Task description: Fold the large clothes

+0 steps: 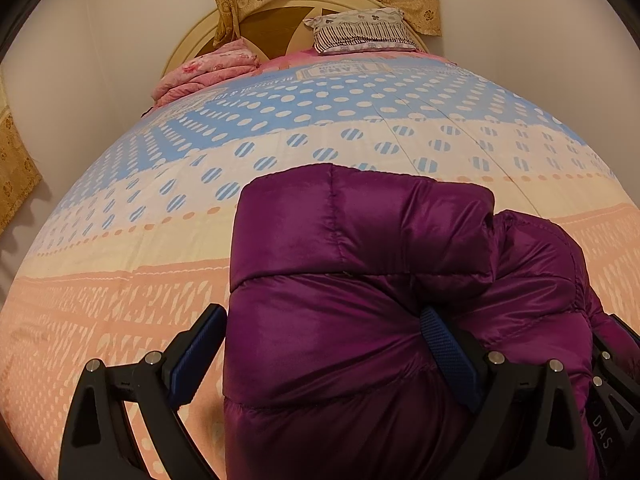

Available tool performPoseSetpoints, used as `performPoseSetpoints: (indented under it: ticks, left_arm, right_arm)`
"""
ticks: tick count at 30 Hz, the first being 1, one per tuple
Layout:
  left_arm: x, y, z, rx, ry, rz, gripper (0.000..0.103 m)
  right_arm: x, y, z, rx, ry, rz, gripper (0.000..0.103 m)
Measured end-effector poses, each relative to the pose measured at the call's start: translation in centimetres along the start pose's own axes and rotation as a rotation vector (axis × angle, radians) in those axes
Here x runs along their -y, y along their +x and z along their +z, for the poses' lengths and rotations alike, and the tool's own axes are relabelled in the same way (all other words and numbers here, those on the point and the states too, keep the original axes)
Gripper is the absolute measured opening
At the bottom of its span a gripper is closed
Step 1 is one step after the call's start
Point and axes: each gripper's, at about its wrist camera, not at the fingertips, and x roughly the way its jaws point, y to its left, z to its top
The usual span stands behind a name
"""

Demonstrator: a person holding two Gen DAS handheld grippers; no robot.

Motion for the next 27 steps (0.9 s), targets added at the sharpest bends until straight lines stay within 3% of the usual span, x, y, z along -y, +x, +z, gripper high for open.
performPoseSetpoints:
  ticks: [7,10,12,14,17,20,22,24,27]
  left_arm:
    - [0.1,0.0,0.0,-0.003,0.007,0.000,0.098]
    - [-0.5,-0.9,0.2,-0.028,0.015,-0.045,0.098]
    - [-1.6,-2.8,-0.1,-0.003,0.009,-0.051,0.098]
    - [-2.9,-4.6,-0.5,0.040,-0.035,-0.007,0.098]
    - [-3.7,-6.2,-1.3,0.065,-0.064,0.000,0.098]
    - [-4.2,-7.5,-2.8,0.080,-0.107,0.003,0.098]
    - [-3.8,-7.8,-3.8,0.095,-0.108,-0.021,0.098]
    - [-2.8,-7.0,-4.4,0.081,-0.055,0.001,0.098]
    - [-2.5,-6.4,-5.1,0.114,-0.061,-0.012,0.098]
  right_arm:
    - [0.4,-0.1,0.1,-0.010,0.011,0.023,0.049]
    - [1.4,-1.4,0.5,-0.024,0.037,0.064,0.050]
    - [2.1,-3.5,1.0,0.031,0.069,0.065,0.050]
    - [2.0,-5.1,1.9,0.077,0.079,0.069,0.050]
    - [0.1,-5.9,3.6,0.109,0.035,0.104,0.050]
    - [-1.7,-4.8,4.3,0.109,0.020,0.219,0.045]
    - [-2.6,-2.8,3.9,0.061,-0.001,0.208,0.043]
    - [-2.3,-1.3,3.0,0.032,0.014,0.207,0.043]
    - [-1.6,-0.5,1.9,0.028,0.008,0.207,0.041]
